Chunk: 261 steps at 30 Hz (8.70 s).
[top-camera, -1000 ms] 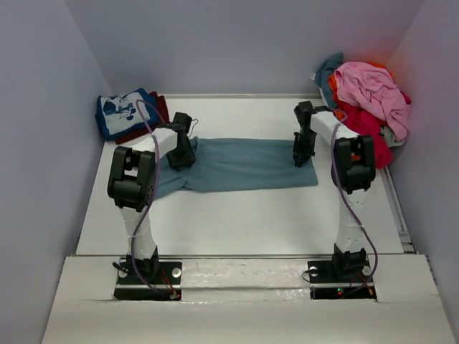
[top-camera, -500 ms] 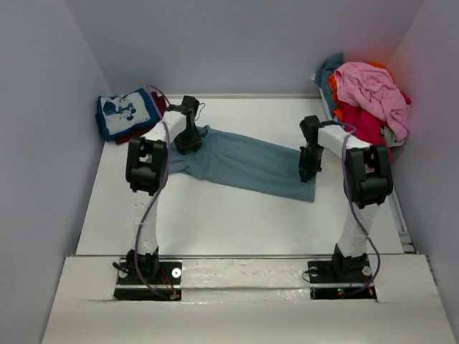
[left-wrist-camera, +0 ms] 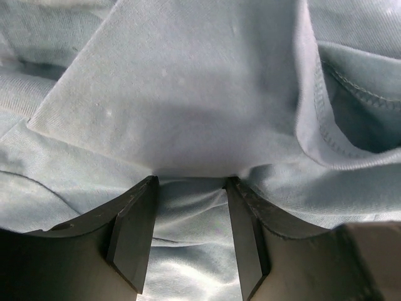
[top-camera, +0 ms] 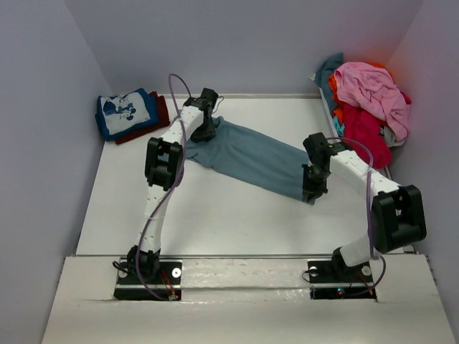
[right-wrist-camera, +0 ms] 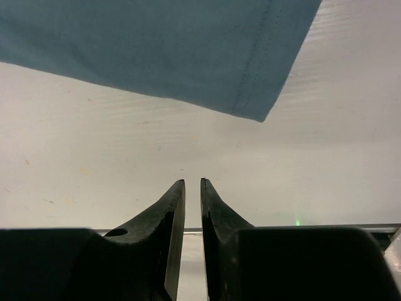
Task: Fold and stack the t-shirts
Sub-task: Rotate the tshirt 90 degrees
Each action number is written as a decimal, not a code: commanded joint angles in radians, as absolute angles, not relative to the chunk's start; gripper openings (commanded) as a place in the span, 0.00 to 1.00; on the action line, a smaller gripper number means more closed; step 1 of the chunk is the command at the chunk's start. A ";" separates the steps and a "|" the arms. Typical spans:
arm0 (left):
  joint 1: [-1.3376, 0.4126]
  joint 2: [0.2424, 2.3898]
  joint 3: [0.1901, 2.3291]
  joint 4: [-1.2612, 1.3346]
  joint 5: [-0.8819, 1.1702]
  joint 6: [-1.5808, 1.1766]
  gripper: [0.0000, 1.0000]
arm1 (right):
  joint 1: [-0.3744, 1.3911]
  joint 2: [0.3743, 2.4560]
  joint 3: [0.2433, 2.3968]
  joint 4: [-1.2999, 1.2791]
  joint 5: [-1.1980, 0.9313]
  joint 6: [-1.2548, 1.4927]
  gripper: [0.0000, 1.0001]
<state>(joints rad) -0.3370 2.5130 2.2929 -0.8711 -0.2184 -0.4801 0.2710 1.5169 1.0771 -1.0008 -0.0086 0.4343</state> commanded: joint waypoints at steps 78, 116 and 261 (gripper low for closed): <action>-0.281 2.436 2.045 -0.770 -0.192 -0.482 0.74 | 0.112 1.948 1.263 -0.982 0.072 0.465 0.26; -0.341 2.442 2.175 -0.810 -0.236 -0.414 0.74 | 0.680 1.907 1.440 -1.149 0.184 0.603 0.28; -0.505 2.597 2.352 -0.762 -0.175 -0.236 0.95 | 0.778 1.936 1.462 -1.163 0.084 0.557 0.56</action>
<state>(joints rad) -0.4847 2.5904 2.3997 -0.7353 -0.1993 -0.2619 0.8639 2.0148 1.4700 -1.1633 0.0307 0.5068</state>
